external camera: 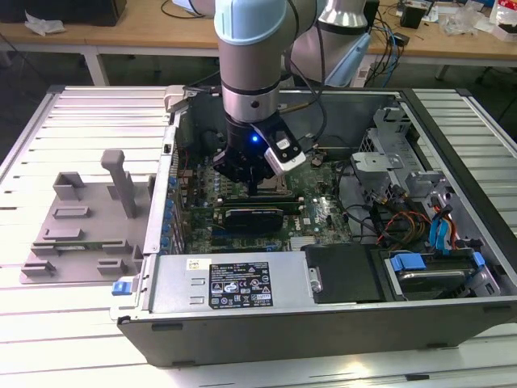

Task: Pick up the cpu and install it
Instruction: 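Install the second cpu locking lever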

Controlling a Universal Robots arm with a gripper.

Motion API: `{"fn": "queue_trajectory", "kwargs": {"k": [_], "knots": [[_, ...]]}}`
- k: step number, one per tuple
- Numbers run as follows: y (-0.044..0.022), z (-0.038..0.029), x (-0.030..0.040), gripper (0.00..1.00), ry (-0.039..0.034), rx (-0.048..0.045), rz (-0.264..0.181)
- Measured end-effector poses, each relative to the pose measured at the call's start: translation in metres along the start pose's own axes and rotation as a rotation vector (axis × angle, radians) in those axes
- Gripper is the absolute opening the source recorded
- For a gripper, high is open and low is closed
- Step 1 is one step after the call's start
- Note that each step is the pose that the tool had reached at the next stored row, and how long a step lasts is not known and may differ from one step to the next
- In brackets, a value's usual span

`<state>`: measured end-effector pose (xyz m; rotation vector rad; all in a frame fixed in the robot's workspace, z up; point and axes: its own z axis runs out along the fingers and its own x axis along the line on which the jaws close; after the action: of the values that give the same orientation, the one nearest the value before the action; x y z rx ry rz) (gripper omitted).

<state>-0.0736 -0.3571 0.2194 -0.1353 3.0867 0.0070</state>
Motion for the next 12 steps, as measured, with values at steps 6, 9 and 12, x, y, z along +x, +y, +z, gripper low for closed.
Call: {"fn": "queue_trajectory", "kwargs": {"k": [6, 9, 12], "knots": [[-0.0059, 0.0003, 0.0009, 0.11, -0.0032, -0.0376, 0.002], [-0.0135, 0.0004, 0.0015, 0.11, -0.0071, -0.0852, 0.004], [-0.0225, 0.0004, 0.0023, 0.11, -0.0085, -0.1038, 0.005]]}}
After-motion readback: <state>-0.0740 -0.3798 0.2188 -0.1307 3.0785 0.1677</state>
